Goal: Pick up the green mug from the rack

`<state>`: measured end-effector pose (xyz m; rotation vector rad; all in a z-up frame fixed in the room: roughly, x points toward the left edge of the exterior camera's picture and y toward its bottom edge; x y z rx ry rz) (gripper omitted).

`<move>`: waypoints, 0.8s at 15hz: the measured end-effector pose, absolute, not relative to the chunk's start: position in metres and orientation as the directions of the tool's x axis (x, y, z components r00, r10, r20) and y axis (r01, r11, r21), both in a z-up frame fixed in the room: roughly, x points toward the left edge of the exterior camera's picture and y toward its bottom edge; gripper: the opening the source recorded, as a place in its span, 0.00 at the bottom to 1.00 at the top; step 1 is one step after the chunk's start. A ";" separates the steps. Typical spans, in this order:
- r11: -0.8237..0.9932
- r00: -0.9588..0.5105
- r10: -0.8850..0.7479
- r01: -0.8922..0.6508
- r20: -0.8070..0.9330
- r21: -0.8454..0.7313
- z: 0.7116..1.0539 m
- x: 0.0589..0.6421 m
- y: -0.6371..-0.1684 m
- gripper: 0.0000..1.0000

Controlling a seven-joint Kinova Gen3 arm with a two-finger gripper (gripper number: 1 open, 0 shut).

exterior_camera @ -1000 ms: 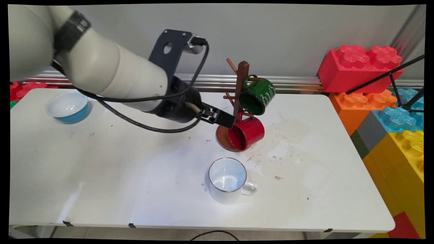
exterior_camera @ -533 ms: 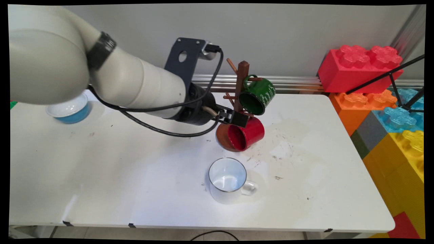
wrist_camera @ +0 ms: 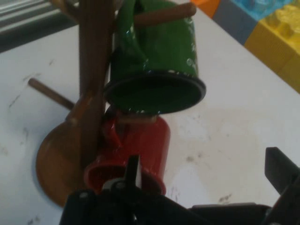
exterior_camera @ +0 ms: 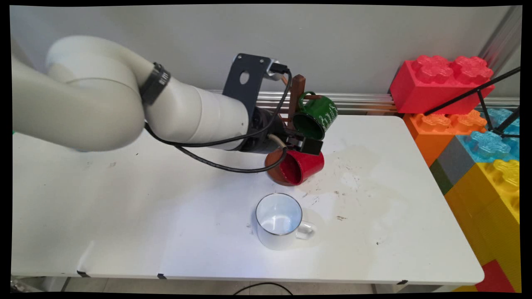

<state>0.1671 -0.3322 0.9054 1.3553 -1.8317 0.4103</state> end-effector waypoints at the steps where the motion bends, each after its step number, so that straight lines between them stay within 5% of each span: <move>1: 0.378 -0.102 -0.639 -0.905 0.762 0.196 0.903 0.166 -0.335 1.00; 12: 0.394 -0.039 -0.592 -0.885 0.805 0.247 0.874 0.152 -0.354 1.00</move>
